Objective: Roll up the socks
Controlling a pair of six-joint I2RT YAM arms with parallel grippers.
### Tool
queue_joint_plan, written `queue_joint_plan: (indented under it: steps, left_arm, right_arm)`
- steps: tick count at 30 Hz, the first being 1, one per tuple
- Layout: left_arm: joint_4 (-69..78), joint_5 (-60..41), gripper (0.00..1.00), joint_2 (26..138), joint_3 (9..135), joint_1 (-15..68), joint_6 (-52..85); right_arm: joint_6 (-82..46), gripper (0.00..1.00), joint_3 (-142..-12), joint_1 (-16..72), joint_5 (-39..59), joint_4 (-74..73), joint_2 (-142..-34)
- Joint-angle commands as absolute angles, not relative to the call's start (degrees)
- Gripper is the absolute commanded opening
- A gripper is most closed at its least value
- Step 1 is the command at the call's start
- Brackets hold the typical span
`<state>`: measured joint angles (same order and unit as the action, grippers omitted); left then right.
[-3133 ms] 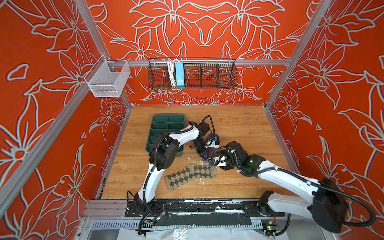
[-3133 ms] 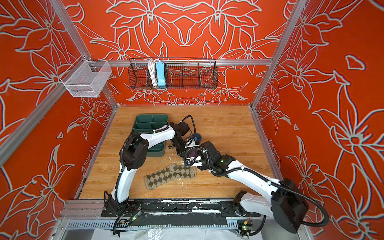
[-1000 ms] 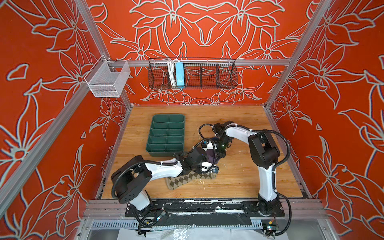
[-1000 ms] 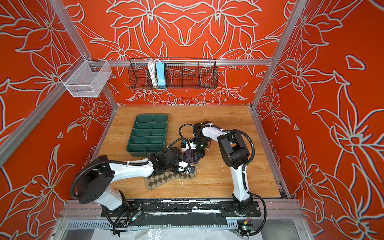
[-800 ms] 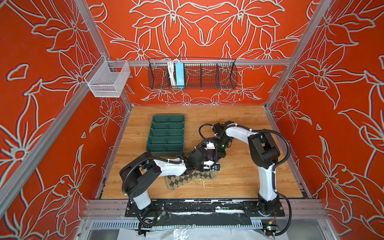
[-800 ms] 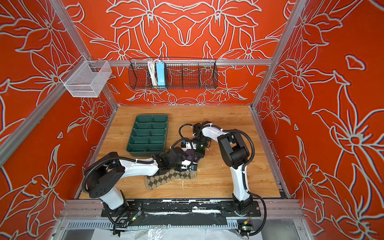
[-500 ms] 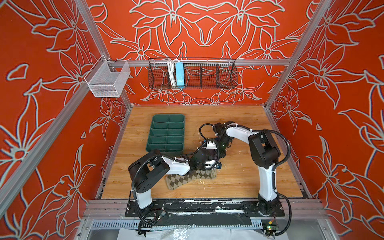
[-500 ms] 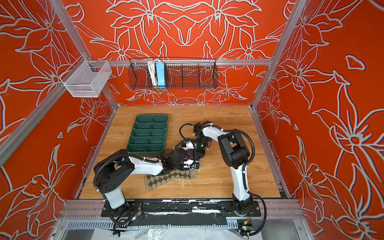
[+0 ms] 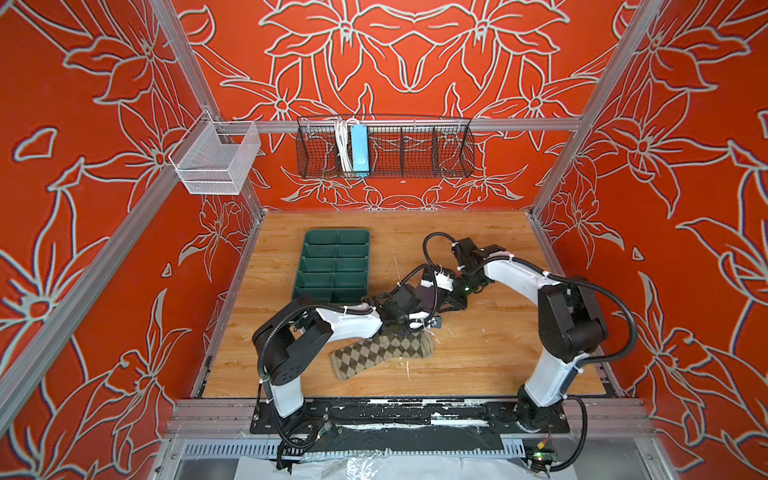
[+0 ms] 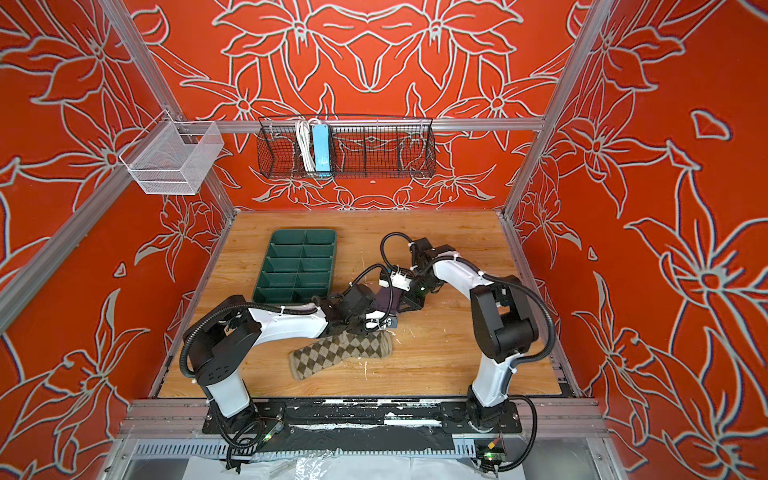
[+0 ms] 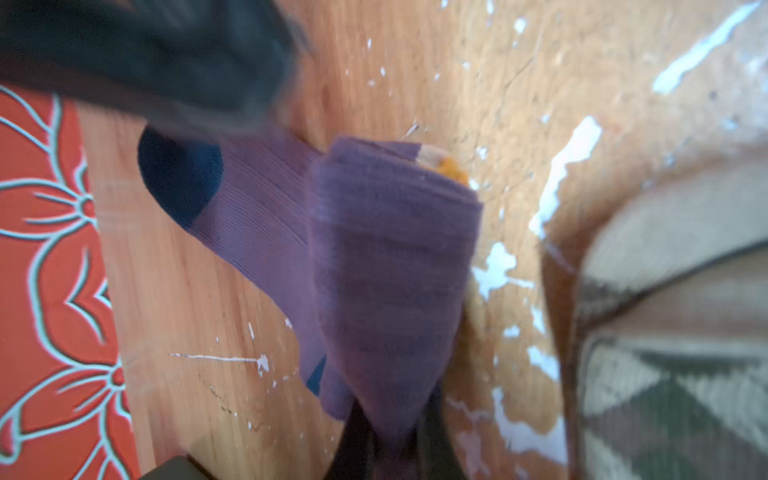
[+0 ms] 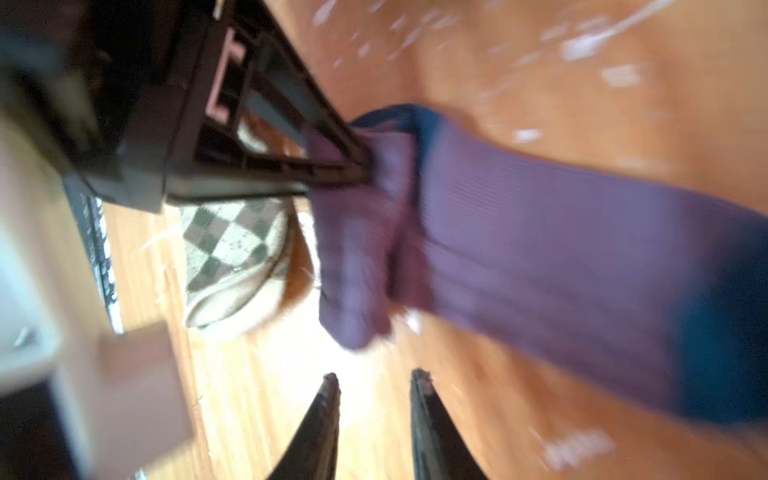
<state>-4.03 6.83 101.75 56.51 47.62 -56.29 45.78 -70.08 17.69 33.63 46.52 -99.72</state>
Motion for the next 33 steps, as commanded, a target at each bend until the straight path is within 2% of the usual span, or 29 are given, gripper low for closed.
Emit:
queue_joint_plan:
  steps: [1,6,10,12,14,17,19,23,27,33]
  left_arm:
    - [-18.8,0.8,0.00,103.1,60.6,46.2,-53.5]
    - [-32.7,-4.9,0.00,109.3,72.8,45.2,-49.6]
    - [-43.4,-9.6,0.00,116.9,85.3,43.3,-42.5]
    - [-48.6,-12.5,0.00,120.4,90.9,42.3,-40.5]
    - [-52.7,-15.0,0.00,123.3,95.4,41.6,-39.5]
    - [-57.8,-19.1,0.00,126.8,101.0,40.6,-38.3]
    - [-60.2,-21.6,0.00,128.8,104.1,39.9,-37.3]
    - [-66.0,-26.3,0.00,133.4,110.7,37.9,-35.5]
    - [-68.1,-29.7,0.00,136.2,113.8,36.2,-34.2]
    - [-69.8,-31.5,0.00,138.2,115.8,35.5,-34.3]
  right_arm:
    - [36.7,0.31,-66.6,13.7,34.1,36.4,-93.0]
    - [23.1,0.31,-60.3,8.5,29.2,21.6,-81.2]
    - [19.5,0.34,-54.4,8.3,25.7,12.2,-70.1]
    - [20.4,0.34,-51.9,8.3,27.3,10.0,-63.9]
    - [22.1,0.39,-49.7,8.4,30.0,9.1,-58.6]
    - [32.6,0.41,-47.8,10.6,35.0,14.1,-52.7]
    - [42.4,0.44,-47.1,15.3,32.7,20.5,-50.3]
    - [57.9,0.47,-43.3,28.4,15.1,25.7,-50.5]
    - [66.1,0.49,-37.1,37.1,0.1,16.6,-56.9]
    - [66.4,0.49,-35.4,39.9,-1.2,1.0,-70.2]
